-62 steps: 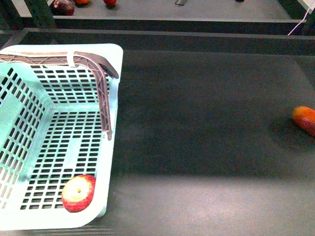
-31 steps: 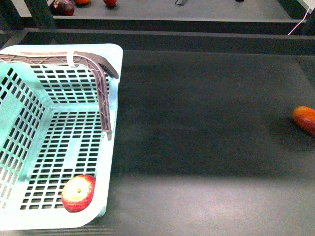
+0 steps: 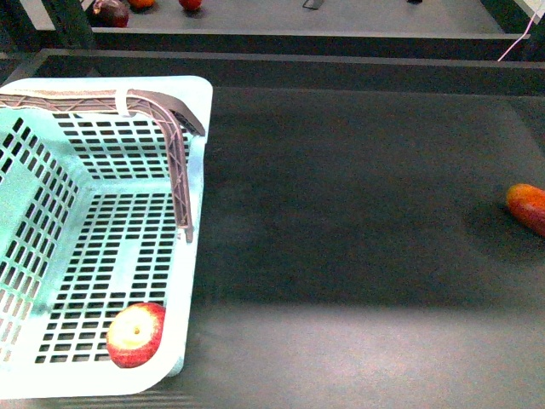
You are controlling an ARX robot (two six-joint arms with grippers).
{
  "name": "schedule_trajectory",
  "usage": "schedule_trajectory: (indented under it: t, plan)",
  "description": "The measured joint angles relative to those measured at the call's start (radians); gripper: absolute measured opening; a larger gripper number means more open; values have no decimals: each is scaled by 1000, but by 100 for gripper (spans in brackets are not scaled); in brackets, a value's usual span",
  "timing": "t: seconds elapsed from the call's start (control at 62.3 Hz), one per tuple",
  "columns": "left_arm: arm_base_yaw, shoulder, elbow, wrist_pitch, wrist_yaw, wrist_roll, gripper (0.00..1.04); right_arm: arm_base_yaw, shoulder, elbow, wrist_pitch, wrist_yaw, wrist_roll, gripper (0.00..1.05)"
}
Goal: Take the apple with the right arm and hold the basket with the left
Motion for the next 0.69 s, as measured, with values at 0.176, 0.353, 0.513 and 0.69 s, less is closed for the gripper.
schedule_trajectory:
  t: [0.176,0.353,0.513,0.69]
  plan:
    - [0,0,0,0,0,0,3,0,0,0,0,0,0,96]
    - [0,0,0,0,0,0,3,0,0,0,0,0,0,96]
    - [0,0,0,0,0,0,30,0,0,0,0,0,0,96]
    - [0,0,0,0,0,0,62,0,0,0,0,0,0,96]
